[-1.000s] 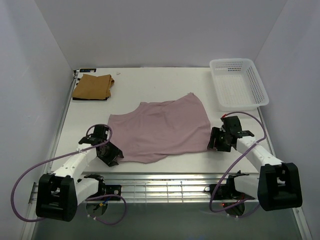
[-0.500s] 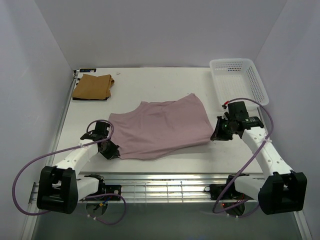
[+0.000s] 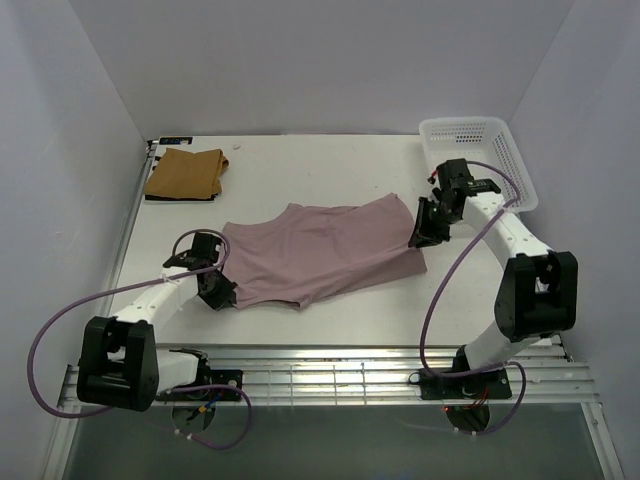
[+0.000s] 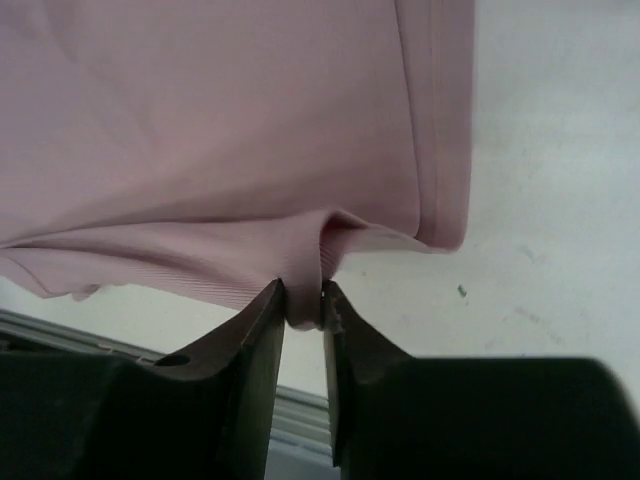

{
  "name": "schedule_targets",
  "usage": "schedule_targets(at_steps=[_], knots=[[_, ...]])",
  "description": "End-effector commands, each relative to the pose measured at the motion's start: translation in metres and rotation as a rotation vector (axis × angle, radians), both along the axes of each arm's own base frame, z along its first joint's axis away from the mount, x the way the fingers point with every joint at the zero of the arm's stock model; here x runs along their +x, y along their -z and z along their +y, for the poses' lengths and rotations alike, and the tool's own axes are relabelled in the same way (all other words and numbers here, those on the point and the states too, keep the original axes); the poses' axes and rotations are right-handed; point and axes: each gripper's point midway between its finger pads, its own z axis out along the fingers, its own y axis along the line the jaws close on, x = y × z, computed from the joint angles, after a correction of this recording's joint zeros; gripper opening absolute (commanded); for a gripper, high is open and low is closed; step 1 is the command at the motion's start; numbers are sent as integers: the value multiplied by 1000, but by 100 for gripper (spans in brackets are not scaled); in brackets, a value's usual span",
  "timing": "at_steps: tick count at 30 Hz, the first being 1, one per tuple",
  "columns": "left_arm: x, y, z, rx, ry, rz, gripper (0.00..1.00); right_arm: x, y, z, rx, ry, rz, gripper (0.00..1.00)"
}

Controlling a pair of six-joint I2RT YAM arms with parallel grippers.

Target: Fold and stack the tank tops

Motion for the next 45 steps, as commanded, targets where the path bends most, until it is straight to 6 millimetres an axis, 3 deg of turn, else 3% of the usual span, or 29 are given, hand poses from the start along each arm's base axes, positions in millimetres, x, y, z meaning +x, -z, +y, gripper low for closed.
schedule_targets(at_steps=[1, 4, 7, 13, 20, 27, 41, 45], knots=[[21, -12, 9, 59, -6, -53, 0, 51, -22, 14, 0, -9, -153, 32], [25, -13, 8, 58, -1, -50, 0, 52, -26, 12, -17, -1, -186, 53], [25, -13, 9, 59, -3, -51, 0, 39, -20, 6, -38, 1, -203, 61], [20, -10, 8, 56, 8, -43, 0, 36, -10, 6, -52, -75, -265, 54], [17, -7, 8, 56, 7, -40, 0, 55, 19, 15, -79, -97, -247, 47], [19, -9, 6, 45, 17, -62, 0, 68, 46, 15, -121, -38, -196, 51], [29, -23, 2, 16, 38, -190, 0, 72, 72, 23, -84, -3, -159, 53], [29, -23, 0, 5, 43, -191, 0, 72, 75, 26, -66, -1, -155, 41]])
